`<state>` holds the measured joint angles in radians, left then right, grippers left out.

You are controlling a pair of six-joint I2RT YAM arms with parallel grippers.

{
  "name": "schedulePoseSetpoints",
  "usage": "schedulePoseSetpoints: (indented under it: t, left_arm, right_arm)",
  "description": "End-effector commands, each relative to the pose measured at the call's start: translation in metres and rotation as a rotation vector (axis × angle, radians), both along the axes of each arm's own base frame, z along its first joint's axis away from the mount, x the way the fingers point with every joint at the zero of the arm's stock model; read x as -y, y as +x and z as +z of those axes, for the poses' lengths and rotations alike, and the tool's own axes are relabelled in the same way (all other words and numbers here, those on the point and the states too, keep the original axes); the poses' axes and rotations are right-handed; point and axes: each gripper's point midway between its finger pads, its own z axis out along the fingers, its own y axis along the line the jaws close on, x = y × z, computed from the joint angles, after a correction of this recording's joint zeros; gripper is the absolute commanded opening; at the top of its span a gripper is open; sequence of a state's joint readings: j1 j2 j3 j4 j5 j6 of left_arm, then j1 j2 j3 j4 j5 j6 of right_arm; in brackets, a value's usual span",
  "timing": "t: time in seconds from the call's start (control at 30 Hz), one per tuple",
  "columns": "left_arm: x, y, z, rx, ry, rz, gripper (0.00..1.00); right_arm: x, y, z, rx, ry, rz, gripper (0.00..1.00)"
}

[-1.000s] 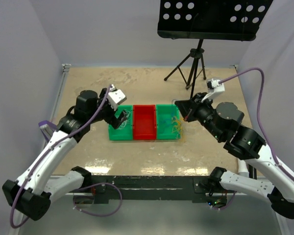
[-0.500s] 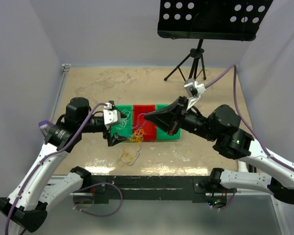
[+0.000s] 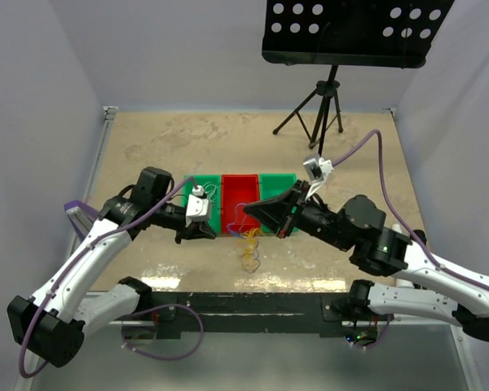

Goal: Untangle the cables

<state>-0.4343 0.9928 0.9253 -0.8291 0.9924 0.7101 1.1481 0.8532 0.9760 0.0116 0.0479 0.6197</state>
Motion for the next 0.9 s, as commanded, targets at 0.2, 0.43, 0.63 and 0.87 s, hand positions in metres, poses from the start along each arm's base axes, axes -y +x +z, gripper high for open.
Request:
schedulePoseSetpoints:
  t: [0.2,0.43,0.63,0.87]
  left_arm:
    - [-0.002,-0.001,-0.007,0.073,-0.01,-0.02,0.48]
    - [0.031,-0.014,-0.001,-0.058,-0.12,-0.078,0.61]
    - [0.035,-0.038,-0.018,-0.143,-0.122,-0.13,0.63]
    - [0.042,-0.037,-0.008,-0.147,-0.16,-0.14,0.22]
  right_arm:
    - [0.018,0.016,-0.002,-0.029,0.023,-0.127,0.0]
    - [0.014,0.018,0.0,-0.023,0.04,-0.13,0.0]
    - [0.007,0.02,0.015,0.002,0.08,-0.125,0.0]
    - [0.001,0.02,0.01,-0.004,0.082,-0.11,0.0]
